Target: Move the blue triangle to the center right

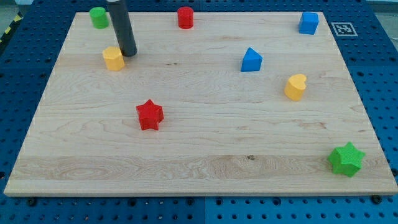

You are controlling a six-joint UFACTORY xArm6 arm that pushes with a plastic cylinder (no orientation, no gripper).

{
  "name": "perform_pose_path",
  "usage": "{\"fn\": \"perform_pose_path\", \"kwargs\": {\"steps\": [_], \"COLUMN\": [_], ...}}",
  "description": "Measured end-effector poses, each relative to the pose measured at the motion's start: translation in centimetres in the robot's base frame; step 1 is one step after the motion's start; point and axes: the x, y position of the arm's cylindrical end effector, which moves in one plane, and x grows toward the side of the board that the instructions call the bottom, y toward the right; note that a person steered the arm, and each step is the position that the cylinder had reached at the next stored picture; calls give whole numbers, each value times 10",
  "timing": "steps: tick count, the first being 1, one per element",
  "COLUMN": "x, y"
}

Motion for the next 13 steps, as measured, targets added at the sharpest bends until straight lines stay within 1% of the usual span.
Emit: {"fn": "perform_pose_path", "kwargs": {"steps": [2,3,4,5,6,7,8,9,10,13], "x": [26,23,12,12,12,12,12,12,19,41], "y": [-13,-6,34,58,58,101,182,245,266,271]}}
